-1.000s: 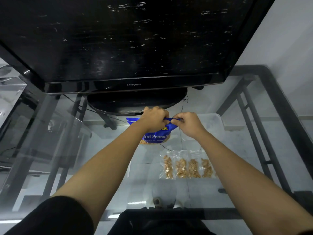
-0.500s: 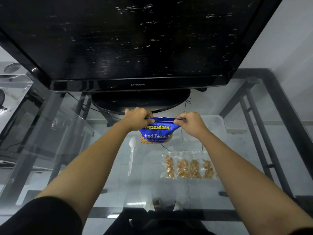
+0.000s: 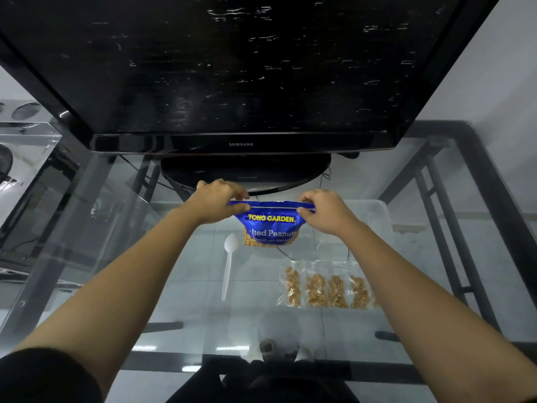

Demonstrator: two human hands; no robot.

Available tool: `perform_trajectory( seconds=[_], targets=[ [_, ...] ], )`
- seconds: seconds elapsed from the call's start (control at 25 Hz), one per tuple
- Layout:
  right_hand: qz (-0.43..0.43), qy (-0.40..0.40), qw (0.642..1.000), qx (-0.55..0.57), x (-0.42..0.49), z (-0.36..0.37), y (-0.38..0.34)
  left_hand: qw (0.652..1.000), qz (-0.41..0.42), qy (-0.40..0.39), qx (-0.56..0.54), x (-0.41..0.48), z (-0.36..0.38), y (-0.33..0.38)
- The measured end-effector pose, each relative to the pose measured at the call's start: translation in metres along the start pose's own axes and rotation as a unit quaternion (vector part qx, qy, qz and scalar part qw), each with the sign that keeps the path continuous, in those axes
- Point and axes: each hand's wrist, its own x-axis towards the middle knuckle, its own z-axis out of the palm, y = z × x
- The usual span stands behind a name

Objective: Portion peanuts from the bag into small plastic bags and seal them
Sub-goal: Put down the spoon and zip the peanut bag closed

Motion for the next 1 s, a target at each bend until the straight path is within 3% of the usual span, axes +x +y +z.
perform_trajectory(
  seconds=[0.24, 0.4, 0.72, 1.0],
  targets=[
    [-0.032, -0.008, 0.998, -0.054, 0.014, 0.020, -0.040, 0.998, 0.053, -0.016, 0.006, 0.012, 0.011, 0.032],
    [-0.006, 0.004, 0.999, -0.045, 0.017, 0.022, -0.043, 0.998, 0.044, 0.032, 0.007, 0.010, 0.016, 0.029],
    [0.006, -0.004, 0.999, -0.040, 0.001, -0.008, 0.000, 0.996, 0.013, 0.060, -0.063, -0.003, 0.016, -0.008],
    [-0.019, -0.010, 0.998, -0.058, -0.004, -0.008, 0.012, 0.994, 0.063, 0.071, -0.060, -0.010, 0.013, -0.013]
  ],
)
